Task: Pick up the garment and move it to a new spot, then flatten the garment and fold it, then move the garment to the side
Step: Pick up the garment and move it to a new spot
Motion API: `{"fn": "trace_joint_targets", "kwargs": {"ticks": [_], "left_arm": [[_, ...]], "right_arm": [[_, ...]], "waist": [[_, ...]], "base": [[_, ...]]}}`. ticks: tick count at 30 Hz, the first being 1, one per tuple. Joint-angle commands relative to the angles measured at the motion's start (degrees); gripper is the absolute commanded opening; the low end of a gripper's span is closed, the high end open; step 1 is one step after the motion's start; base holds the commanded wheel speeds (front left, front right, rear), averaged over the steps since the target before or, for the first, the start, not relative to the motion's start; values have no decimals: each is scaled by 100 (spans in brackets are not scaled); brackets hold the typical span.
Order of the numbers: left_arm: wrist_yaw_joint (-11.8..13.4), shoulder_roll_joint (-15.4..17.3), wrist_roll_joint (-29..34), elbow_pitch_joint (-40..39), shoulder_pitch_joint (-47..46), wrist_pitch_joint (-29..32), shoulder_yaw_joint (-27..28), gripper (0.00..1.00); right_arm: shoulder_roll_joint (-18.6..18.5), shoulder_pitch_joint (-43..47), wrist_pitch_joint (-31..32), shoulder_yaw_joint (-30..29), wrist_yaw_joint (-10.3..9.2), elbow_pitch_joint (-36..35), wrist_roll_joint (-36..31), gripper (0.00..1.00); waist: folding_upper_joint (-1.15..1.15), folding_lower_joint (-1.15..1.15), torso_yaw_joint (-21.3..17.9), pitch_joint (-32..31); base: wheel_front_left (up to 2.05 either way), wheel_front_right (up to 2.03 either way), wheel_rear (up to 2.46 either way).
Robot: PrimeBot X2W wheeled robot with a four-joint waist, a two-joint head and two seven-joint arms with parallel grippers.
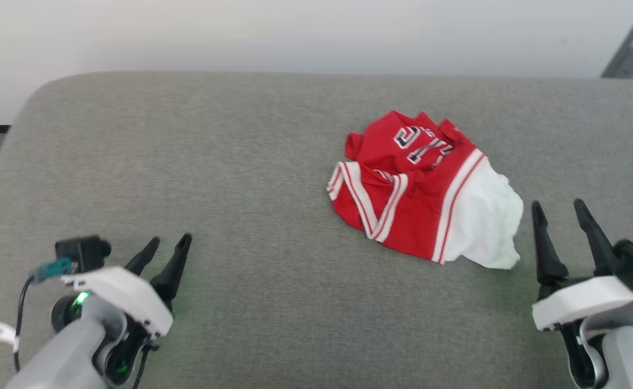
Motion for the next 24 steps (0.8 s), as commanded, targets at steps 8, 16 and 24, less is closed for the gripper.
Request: {"fn": "trace_joint_targets", "kwargs": {"ticks": [8, 16, 24], "left_arm": [[284, -283, 2014, -567, 1284, -31, 1844, 100], [428, -874, 3495, -1464, 2261, -32, 3307, 100], [235, -1449, 4985, -2387, 2784, -32, 4368, 100]], "right_arm": [[-49, 313, -12, -133, 2, -44, -7, 100], [-9, 371, -12, -150, 2, -44, 34, 100], [-11, 379, -12, -168, 2, -154, 19, 100]], "waist": [[0, 0, 228, -286], [0, 0, 158, -368], [0, 0, 107, -382]], "base": [[0, 0, 0], [0, 0, 0], [0, 0, 0]]}}
